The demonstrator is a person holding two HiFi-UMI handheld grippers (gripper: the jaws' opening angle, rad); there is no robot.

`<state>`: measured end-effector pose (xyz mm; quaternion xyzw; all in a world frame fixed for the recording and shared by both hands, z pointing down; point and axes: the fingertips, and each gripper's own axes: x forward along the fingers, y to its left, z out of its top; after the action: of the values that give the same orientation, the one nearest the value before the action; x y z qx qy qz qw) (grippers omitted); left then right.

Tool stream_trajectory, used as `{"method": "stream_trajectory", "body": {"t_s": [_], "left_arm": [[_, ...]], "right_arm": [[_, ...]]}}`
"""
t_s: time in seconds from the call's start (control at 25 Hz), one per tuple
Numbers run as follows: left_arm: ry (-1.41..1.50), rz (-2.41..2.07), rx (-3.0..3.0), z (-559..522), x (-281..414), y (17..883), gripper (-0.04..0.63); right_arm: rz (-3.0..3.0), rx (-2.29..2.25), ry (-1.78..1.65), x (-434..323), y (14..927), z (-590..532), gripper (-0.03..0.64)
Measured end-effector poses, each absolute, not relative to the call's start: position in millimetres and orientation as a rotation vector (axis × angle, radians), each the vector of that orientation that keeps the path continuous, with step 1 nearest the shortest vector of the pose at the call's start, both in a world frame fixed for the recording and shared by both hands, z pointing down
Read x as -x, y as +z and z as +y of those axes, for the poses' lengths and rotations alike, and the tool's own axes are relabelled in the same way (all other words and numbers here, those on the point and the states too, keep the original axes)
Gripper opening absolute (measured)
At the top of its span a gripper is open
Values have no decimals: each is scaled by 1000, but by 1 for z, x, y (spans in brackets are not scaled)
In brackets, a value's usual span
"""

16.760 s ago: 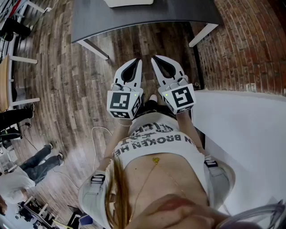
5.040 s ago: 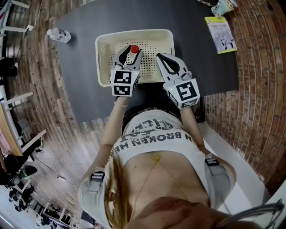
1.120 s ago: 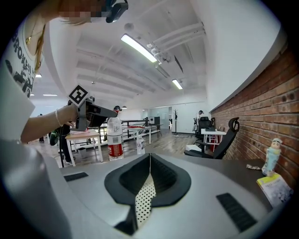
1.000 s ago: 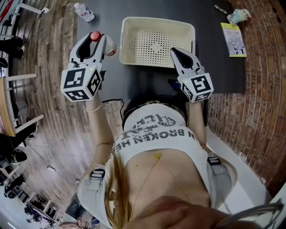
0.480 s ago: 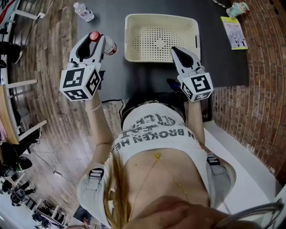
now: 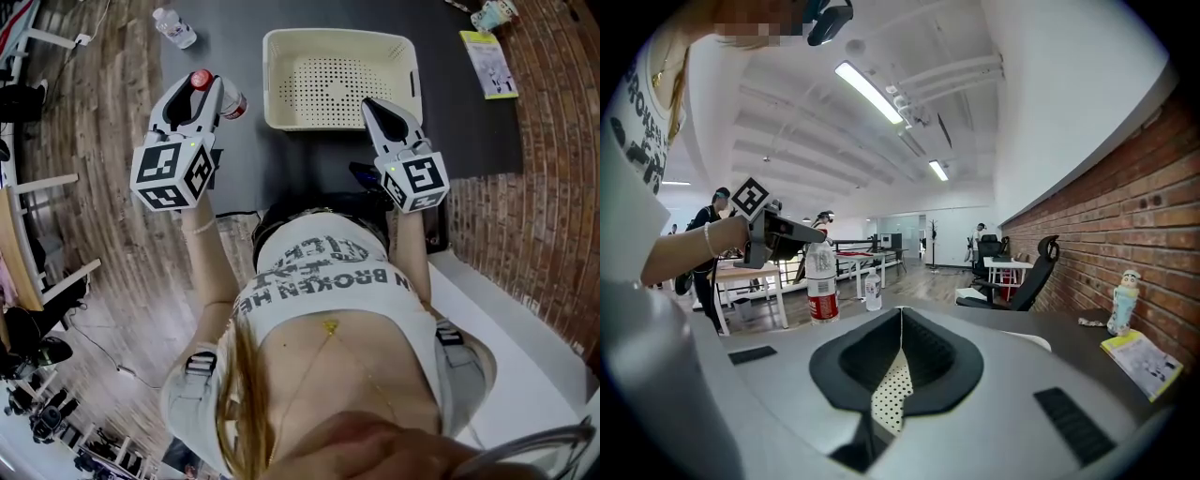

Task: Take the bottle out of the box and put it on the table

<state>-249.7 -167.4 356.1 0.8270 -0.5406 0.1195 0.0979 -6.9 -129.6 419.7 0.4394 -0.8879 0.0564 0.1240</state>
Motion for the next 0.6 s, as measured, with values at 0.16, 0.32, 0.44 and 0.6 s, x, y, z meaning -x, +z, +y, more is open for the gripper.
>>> {"method": "stream_trajectory", "body": {"t_s": [0.16, 0.32, 0.44, 0.6], "left_arm": [[358, -1592, -2441, -169, 254, 362, 155], [375, -1588, -2428, -171, 255, 370, 154], [393, -1592, -2418, -171, 255, 376, 154], [426, -1593, -2401, -173, 257, 388, 155]], "right_arm": [[-2590, -1273, 160, 12, 419, -131, 9], [-2592, -1256, 157, 15, 420, -132, 9], [-2593, -1245, 159, 16, 422, -133, 9], [-2590, -1236, 163, 17, 424, -136, 9]]}}
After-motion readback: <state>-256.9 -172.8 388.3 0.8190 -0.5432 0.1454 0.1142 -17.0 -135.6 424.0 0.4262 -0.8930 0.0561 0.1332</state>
